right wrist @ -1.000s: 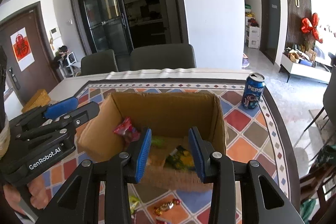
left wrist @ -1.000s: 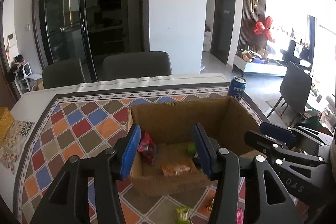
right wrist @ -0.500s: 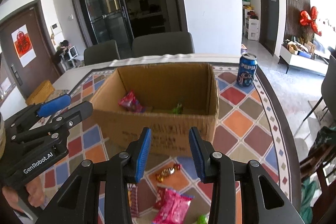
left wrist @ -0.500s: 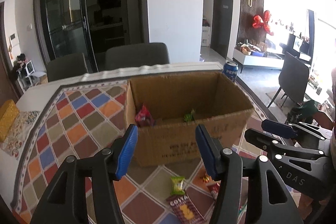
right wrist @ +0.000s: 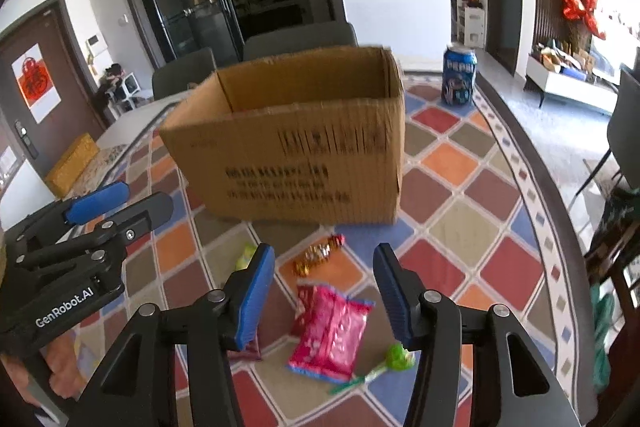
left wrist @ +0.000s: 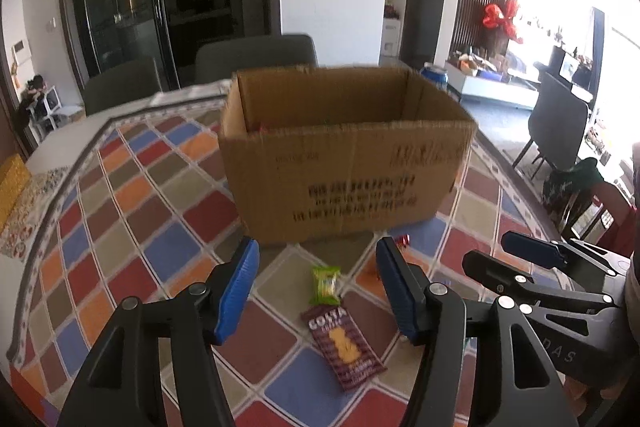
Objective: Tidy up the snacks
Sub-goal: 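Grasp the Costa coffee packet with the left tool while the right tool grasps the red chip bag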
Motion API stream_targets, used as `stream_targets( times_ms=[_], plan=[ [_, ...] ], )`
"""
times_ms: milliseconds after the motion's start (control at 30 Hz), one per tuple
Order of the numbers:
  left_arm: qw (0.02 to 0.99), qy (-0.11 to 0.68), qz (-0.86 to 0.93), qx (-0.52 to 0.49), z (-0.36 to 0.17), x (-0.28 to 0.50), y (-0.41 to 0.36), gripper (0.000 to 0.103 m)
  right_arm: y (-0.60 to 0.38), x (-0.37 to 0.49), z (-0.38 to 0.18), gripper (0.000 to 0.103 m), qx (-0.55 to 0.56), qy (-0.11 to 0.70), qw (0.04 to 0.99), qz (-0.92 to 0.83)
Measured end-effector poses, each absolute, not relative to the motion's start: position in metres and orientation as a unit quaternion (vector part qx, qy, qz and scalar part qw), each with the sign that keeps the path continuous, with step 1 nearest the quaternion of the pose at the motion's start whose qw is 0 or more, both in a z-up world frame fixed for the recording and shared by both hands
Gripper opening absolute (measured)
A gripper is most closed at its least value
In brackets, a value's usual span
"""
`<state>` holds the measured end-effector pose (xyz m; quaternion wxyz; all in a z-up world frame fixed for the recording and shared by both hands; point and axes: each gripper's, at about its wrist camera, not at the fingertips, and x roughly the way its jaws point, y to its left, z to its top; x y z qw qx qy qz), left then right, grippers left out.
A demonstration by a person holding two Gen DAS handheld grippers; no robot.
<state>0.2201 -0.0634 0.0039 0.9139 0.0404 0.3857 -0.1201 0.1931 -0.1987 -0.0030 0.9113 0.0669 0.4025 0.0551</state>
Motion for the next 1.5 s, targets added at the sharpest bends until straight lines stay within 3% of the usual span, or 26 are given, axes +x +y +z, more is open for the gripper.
stream_targets(
  times_ms=[833, 1400, 1500],
  plan=[
    [0.855, 0.505, -0.113, 0.02, -0.096, 0.216, -0.074, 0.062, -0.208, 0.188, -0.077, 0.053, 0.123, 0.487, 0.863, 0.051],
    [0.849, 0.518, -0.101, 0.027, -0.116, 0.218, -0.082, 0.061, -0.211, 0.195, -0.095, 0.053, 0.145, 0.502, 0.851, 0.053],
    [0.854, 0.51, -0.092, 0.038, -0.117, 0.218, -0.084, 0.056, -0.209, 0.196, -0.096, 0.053, 0.141, 0.502, 0.851, 0.054]
  ],
)
